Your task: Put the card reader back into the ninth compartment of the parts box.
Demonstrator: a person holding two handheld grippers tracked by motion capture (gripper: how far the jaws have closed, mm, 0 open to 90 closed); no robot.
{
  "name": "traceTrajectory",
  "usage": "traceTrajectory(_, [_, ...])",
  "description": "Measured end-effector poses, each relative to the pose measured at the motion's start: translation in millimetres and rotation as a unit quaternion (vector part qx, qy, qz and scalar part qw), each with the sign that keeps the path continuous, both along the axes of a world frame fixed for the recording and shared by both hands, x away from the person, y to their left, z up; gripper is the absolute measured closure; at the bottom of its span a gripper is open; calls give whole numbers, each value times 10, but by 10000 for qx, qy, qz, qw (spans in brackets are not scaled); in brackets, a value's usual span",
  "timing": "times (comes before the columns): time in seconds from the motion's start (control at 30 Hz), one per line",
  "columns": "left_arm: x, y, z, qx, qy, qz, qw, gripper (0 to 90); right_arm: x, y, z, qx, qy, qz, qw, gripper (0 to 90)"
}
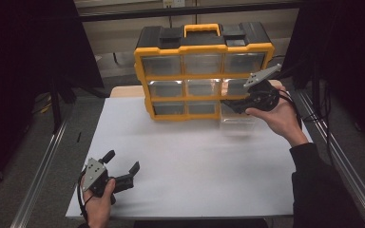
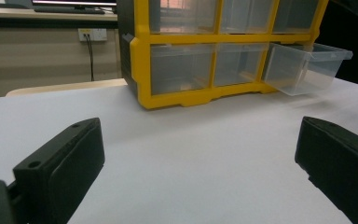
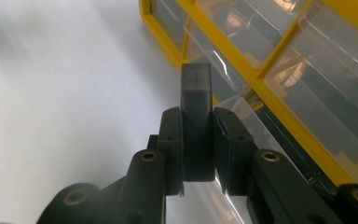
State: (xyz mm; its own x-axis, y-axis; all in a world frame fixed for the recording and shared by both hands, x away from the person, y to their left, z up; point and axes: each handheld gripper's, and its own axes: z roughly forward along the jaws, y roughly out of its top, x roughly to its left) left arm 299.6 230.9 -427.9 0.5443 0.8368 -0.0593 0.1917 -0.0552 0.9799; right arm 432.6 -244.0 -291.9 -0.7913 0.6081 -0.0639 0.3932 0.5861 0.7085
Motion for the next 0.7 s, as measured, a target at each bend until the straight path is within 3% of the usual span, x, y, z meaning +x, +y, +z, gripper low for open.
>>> traceTrajectory(0.7, [2,3,0,3,6,-4,10000,15,157,-26,38,-304,156,-211,9992,740])
